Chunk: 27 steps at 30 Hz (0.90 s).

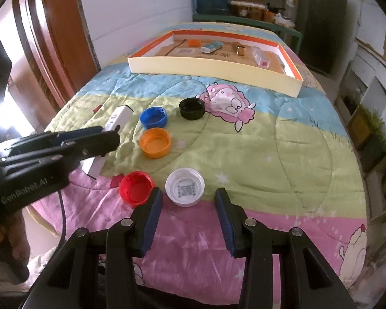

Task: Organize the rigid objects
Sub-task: 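Grasp the white Hello Kitty card with the left tool while the right tool grasps the white QR lid, then carry the Hello Kitty card and white lid over the tray with both tools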

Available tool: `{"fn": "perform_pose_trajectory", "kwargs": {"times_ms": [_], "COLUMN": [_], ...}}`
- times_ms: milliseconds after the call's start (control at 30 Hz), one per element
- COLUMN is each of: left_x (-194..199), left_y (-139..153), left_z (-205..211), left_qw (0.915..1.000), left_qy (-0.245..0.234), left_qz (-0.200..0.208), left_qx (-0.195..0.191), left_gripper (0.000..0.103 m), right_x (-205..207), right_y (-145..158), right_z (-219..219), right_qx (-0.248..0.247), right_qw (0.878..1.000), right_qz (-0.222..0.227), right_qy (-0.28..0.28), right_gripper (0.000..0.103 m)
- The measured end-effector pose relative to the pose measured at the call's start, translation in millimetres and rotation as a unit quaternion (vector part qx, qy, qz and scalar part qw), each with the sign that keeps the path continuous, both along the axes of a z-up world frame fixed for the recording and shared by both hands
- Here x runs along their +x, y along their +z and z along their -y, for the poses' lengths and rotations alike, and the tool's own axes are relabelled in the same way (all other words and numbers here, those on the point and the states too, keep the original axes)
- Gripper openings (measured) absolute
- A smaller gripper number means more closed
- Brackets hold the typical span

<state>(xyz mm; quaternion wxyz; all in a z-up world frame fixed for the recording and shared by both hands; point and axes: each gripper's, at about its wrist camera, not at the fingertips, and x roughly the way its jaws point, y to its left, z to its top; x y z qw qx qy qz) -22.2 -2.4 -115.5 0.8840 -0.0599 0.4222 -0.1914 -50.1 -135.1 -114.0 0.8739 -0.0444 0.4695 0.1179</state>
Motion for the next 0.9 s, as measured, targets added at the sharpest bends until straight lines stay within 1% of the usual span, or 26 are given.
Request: {"fn": "perform_pose_trajectory", "kwargs": {"times_ms": [33, 67, 300, 500, 900], "left_x": [1, 1, 3, 8, 23], "left_y": [0, 0, 0, 8, 26], "left_z": [-1, -1, -2, -6, -11], "left_qw": [1.0000, 1.0000, 1.0000, 0.9999, 0.9993], "left_qy": [0.000, 0.001, 0.003, 0.010, 0.020], "left_qz": [-0.001, -0.002, -0.002, 0.009, 0.031], "left_qx": [-0.001, -0.002, -0.003, -0.002, 0.005], "left_gripper": [0.027, 0.027, 0.027, 0.027, 0.027], "right_x": [0, 0, 1, 7, 21], "right_y": [0, 0, 5, 11, 26], "right_z": [0, 0, 7, 14, 15], "right_qx": [-0.004, -0.005, 0.010, 0.020, 0.022], "right_qw": [1.000, 1.000, 1.000, 0.999, 0.999], "right_qz": [0.002, 0.004, 0.017, 0.023, 0.043], "right_qy": [-0.001, -0.002, -0.008, -0.020, -0.014], "right_gripper": [0.035, 0.030, 0.030, 0.030, 0.030]}}
